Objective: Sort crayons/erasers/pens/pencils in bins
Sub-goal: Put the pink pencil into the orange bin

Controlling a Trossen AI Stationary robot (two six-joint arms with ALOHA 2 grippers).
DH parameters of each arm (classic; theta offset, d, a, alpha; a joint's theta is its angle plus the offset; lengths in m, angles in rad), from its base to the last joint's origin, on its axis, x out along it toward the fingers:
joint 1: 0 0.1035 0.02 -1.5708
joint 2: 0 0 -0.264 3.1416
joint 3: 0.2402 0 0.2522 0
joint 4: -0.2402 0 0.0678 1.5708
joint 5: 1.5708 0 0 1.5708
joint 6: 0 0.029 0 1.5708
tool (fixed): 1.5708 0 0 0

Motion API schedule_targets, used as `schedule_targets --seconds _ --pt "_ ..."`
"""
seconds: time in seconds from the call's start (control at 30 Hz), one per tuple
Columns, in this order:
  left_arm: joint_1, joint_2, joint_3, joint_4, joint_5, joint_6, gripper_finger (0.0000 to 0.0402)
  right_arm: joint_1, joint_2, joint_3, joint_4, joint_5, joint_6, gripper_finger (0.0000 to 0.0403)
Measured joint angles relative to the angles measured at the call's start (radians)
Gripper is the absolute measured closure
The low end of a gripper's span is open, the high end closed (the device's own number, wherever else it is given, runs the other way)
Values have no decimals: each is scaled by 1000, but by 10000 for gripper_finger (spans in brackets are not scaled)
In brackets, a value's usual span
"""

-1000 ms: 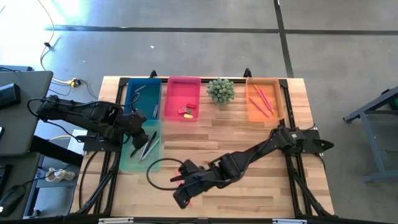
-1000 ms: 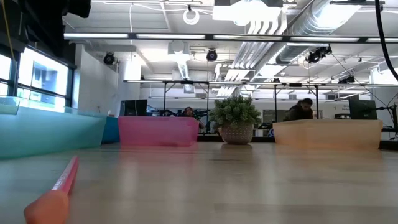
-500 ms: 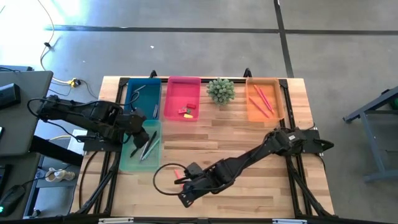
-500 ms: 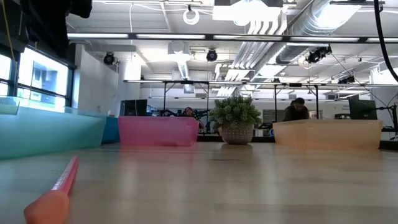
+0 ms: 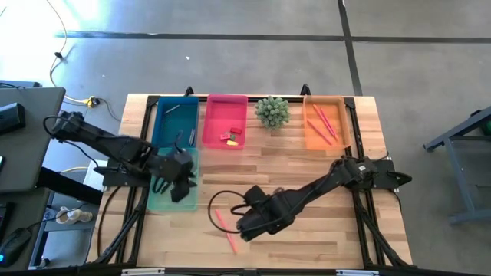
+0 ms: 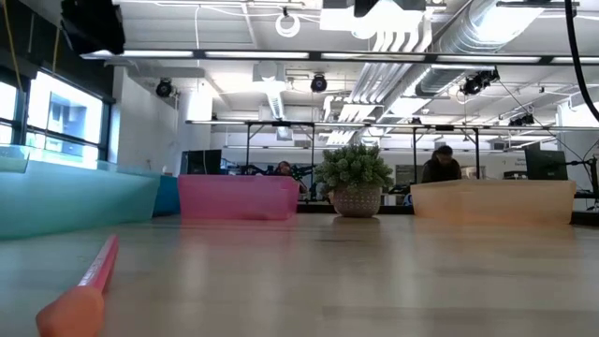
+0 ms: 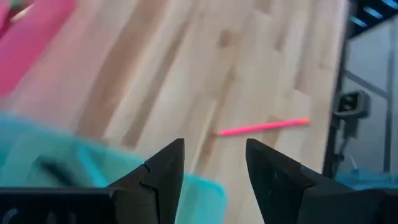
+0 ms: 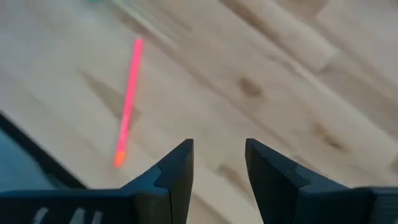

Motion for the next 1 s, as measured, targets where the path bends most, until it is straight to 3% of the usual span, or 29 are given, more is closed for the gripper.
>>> schedule_targets --seconds 0.2,0.57,1.0 --pt "-67 102 7 188 21 167 243 -5 -36 0 -86 47 -30 265" --pt "-112 328 201 232 20 530 243 -26 -144 0 -87 178 -149 265" --pt "-146 581 356 223 22 670 243 -125 -215 -15 -86 235 -259 265"
